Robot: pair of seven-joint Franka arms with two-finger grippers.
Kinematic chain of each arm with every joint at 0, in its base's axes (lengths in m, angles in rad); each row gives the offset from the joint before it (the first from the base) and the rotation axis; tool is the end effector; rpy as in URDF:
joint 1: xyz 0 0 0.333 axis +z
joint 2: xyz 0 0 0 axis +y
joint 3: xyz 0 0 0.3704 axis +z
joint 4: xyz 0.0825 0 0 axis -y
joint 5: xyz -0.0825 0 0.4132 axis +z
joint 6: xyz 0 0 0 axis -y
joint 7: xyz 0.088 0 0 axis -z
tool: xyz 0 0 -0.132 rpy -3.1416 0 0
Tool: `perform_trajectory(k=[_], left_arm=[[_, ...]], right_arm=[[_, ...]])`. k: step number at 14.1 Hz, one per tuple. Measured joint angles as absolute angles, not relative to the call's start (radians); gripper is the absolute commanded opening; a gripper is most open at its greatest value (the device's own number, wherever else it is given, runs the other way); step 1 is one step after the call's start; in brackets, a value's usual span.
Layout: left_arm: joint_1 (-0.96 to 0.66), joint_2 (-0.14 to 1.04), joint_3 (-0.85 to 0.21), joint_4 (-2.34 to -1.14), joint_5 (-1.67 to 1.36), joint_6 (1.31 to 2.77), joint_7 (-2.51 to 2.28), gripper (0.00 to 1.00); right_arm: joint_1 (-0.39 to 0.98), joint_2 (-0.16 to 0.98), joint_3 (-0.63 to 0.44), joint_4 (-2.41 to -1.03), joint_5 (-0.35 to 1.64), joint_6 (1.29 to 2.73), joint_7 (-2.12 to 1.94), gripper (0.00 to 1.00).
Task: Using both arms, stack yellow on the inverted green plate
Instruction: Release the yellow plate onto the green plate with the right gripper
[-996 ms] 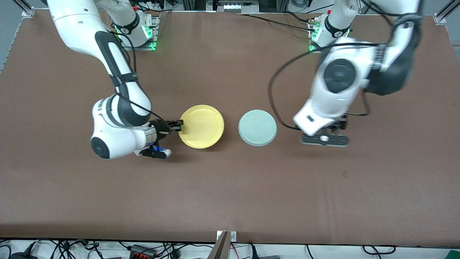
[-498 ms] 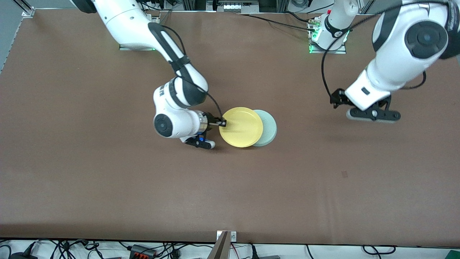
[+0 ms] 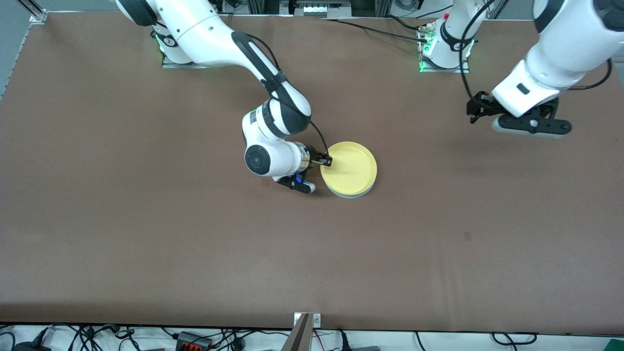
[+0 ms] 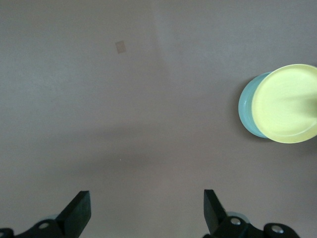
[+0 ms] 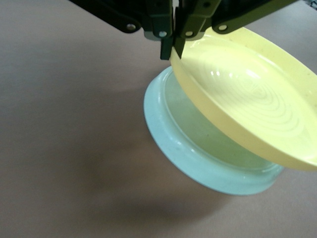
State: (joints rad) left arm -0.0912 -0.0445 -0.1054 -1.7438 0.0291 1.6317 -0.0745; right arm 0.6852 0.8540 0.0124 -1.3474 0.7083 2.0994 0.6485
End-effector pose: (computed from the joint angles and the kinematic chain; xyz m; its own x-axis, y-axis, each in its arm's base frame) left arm 0.5549 -0.1080 0.5979 0.9903 -0.1228 -0.0651 -0.1254 -0.9914 -0.0385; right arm 0.5855 0.5469 0.2108 0.8452 -0.2282 -0.4833 -0.4056 -0.8628 -0.3019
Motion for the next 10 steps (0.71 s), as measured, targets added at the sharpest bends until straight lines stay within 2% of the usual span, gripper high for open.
perform_trajectory(k=[4,10], left_arm=[[-0.039,-0.01,-0.103,-1.652,-0.035,1.615,-0.071,1.0],[-0.038,0.12,-0.116,-1.54,0.025,1.613,-0.205,1.0]], right_arm=[[0.704,0.876,0.012,-1.347,0.724,2.17,0.655,0.0],[0.706,0.894,0.012,-1.366,0.724,2.167,0.656,0.0]])
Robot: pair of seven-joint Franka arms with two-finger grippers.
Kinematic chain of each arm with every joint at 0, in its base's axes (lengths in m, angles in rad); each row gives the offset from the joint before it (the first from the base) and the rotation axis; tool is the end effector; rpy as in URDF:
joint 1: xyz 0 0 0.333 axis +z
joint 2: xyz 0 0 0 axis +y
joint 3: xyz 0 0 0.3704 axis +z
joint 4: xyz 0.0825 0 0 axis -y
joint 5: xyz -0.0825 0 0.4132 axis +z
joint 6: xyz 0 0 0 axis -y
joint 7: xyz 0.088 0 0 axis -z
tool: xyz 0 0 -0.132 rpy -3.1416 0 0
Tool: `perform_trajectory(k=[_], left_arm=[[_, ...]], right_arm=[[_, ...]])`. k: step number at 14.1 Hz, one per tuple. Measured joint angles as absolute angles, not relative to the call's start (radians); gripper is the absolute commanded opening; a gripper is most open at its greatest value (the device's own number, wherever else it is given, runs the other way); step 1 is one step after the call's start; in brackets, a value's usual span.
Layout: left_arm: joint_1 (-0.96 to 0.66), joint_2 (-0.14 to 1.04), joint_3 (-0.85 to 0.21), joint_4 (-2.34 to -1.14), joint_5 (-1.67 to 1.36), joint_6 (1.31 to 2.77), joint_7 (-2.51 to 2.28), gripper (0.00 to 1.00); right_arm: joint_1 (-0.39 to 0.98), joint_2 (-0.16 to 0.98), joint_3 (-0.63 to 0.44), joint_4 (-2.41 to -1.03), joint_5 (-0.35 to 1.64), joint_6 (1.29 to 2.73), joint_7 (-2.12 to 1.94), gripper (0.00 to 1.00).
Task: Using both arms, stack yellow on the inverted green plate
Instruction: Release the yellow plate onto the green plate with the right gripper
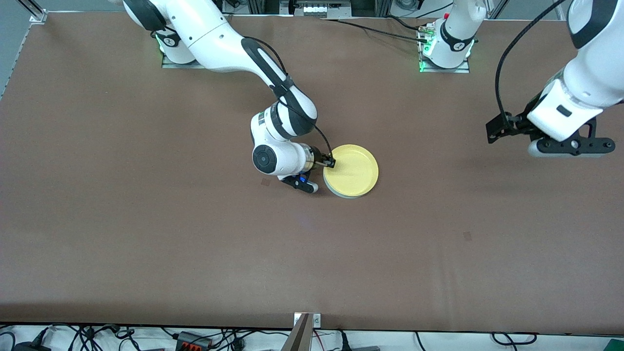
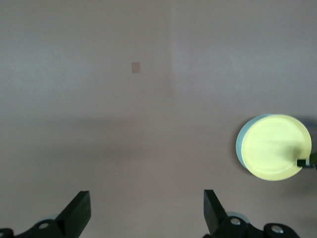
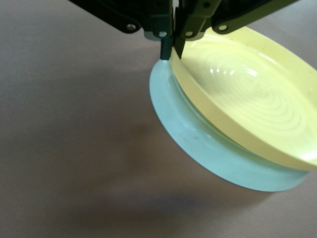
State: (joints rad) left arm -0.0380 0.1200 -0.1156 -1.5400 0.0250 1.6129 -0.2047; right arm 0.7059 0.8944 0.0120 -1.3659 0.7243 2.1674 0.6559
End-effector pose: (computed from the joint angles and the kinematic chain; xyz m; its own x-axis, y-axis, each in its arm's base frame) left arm 0.6204 -0.0885 0.6007 0.9978 0.0503 -0.0431 0.0495 -0.9986 -0.0203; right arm 0.5755 0.5524 0.1737 0.8376 -0.2635 -0.4786 -0.4323 -0.8553 -0.2857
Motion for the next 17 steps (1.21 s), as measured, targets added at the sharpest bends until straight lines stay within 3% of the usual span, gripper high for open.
perform_trajectory(k=[2,3,5,8,12,14,17], left_arm=[[-0.032,0.137,-0.115,-1.524,-0.002,1.613,-0.192,1.0],[-0.023,0.138,-0.114,-1.519,-0.019,1.615,-0.152,1.0],[0.001,0.138,-0.111,-1.516,-0.031,1.624,-0.086,1.0],[0.013,0.138,-0.108,-1.515,-0.035,1.628,-0.068,1.0],[0.044,0.138,-0.107,-1.513,-0.035,1.628,-0.056,1.0],[0.05,0.123,-0.103,-1.522,-0.035,1.629,-0.051,1.0],[-0.002,0.023,-0.052,-1.637,-0.035,1.678,-0.048,1.0]], right_arm=[[0.708,0.894,0.012,-1.367,0.724,2.167,0.656,0.0],[0.709,0.894,0.012,-1.367,0.724,2.166,0.656,0.1],[0.709,0.894,0.012,-1.367,0.724,2.166,0.656,1.0],[0.708,0.881,0.004,-1.362,0.714,2.169,0.656,1.0],[0.696,0.783,-0.043,-1.35,0.639,2.16,0.656,1.0],[0.677,0.713,-0.1,-1.342,0.574,2.054,0.652,1.0],[0.622,0.62,-0.16,-1.308,0.416,1.86,0.605,1.0]])
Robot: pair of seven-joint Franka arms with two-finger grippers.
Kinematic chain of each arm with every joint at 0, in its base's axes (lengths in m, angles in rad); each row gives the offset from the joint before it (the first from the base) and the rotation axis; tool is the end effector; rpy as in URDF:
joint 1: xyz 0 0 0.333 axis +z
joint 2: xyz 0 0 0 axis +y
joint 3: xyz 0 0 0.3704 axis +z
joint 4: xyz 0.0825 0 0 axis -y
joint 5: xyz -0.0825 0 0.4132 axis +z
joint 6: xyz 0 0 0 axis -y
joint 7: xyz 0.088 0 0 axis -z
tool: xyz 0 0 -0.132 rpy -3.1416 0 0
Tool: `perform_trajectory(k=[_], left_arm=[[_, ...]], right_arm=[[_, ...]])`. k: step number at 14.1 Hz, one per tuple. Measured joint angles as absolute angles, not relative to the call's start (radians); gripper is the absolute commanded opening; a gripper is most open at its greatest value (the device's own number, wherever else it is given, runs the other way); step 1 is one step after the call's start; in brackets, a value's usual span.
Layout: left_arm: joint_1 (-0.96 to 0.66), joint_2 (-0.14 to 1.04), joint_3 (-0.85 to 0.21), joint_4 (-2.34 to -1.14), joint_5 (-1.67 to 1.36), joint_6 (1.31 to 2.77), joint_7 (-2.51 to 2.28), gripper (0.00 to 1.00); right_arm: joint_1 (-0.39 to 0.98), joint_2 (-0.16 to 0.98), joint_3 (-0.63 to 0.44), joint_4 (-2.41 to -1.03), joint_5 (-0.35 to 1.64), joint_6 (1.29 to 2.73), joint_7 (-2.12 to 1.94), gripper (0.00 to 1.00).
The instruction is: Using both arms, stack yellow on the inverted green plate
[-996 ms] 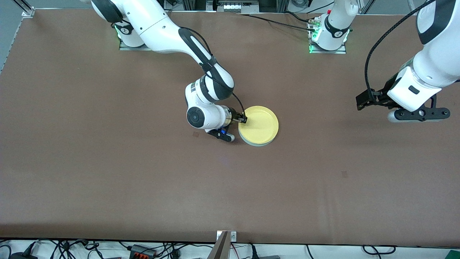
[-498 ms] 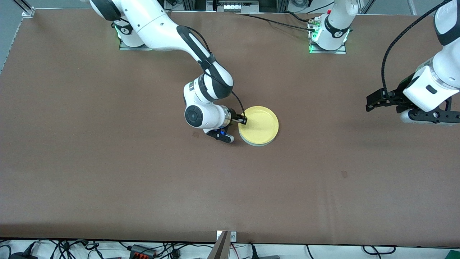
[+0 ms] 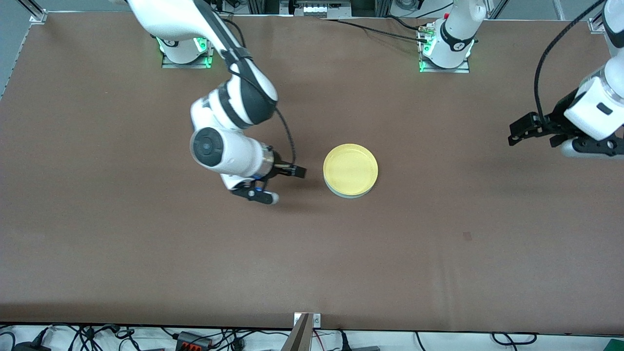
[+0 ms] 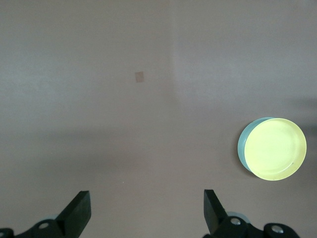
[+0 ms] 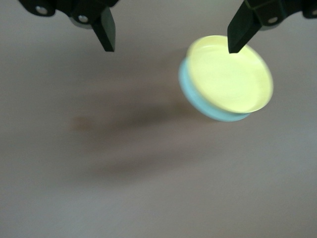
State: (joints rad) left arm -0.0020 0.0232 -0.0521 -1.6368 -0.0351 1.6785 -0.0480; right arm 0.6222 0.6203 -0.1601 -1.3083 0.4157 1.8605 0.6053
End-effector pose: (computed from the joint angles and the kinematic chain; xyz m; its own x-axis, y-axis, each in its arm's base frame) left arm 0.5993 -0.0364 0.6165 0.9999 -0.0023 0.0167 -0.0029 -0.9993 0.0370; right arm 0.6656 0.4090 0.3901 0.9494 -0.2168 -0.2272 -0.2631 -0.9441 -0.1987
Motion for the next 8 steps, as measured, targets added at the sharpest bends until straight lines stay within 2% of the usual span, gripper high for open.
perform_trajectory(k=[3,8], left_arm=[[-0.024,-0.034,-0.023,-1.706,-0.035,1.694,-0.022,1.0],[-0.044,-0.035,-0.028,-1.721,-0.035,1.7,-0.015,1.0]], right_arm=[[0.553,0.545,-0.187,-1.306,0.353,1.766,0.527,1.0],[0.359,0.505,-0.198,-1.306,0.298,1.706,0.257,1.0]])
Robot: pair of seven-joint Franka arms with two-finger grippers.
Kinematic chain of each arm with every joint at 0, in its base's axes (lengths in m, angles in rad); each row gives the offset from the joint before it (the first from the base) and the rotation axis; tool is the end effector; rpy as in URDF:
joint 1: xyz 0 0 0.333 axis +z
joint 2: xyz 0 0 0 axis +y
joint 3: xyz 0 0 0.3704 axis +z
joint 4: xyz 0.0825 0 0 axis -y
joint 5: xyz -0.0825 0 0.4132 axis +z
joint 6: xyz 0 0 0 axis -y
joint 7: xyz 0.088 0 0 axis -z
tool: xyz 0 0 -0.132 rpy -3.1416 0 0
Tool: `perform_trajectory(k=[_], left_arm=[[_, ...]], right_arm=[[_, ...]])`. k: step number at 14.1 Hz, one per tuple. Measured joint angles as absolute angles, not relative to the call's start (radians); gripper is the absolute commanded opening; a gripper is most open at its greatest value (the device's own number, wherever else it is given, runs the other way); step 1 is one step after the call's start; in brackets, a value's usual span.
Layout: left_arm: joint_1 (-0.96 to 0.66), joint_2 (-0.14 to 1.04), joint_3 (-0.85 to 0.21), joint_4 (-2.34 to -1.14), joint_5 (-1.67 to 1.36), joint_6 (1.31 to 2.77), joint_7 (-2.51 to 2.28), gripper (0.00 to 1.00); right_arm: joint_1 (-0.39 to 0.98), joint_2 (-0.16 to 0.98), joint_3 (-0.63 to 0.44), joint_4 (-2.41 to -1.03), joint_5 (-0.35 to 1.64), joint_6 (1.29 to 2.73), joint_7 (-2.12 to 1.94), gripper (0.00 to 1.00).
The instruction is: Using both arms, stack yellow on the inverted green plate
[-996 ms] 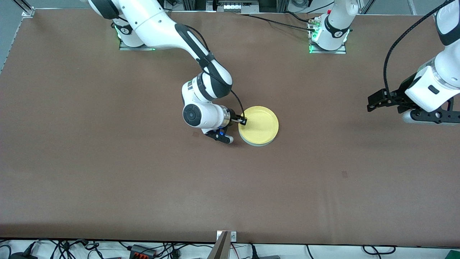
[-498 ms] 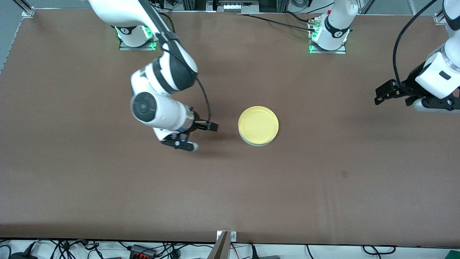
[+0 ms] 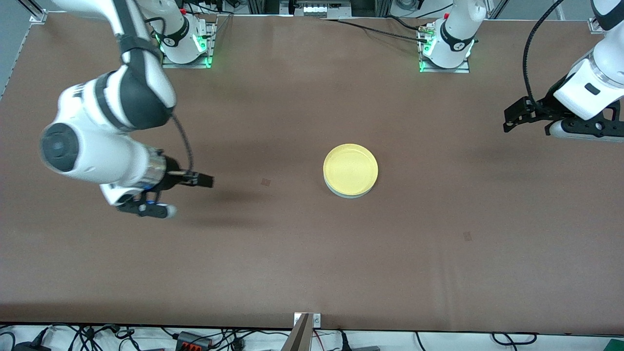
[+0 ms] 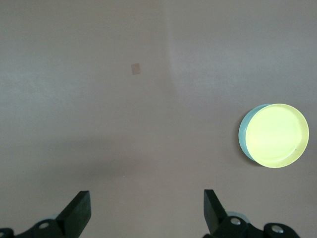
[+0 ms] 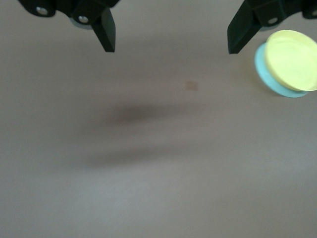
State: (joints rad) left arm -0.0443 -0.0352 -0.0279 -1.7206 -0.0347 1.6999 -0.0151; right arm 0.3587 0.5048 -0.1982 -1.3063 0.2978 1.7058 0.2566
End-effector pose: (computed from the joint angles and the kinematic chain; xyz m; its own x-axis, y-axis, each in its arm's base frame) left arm 0.5774 -0.0462 0.6101 0.9985 -0.0526 0.0139 -0.0531 -0.9980 0.0337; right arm 0.7246 0.1840 0.4659 0.9826 -0.1175 -0.1442 -0.1405 -0.9767 -0.1619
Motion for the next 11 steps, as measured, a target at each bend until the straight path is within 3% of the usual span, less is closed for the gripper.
perform_trajectory(k=[9,11], left_arm=[[-0.045,-0.028,-0.03,-1.721,0.004,1.7,-0.012,1.0],[-0.045,-0.028,-0.03,-1.721,0.004,1.7,-0.012,1.0]], right_arm=[[0.212,0.349,-0.206,-1.311,0.119,1.695,0.069,1.0],[0.13,0.318,-0.158,-1.313,0.113,1.694,0.042,1.0]])
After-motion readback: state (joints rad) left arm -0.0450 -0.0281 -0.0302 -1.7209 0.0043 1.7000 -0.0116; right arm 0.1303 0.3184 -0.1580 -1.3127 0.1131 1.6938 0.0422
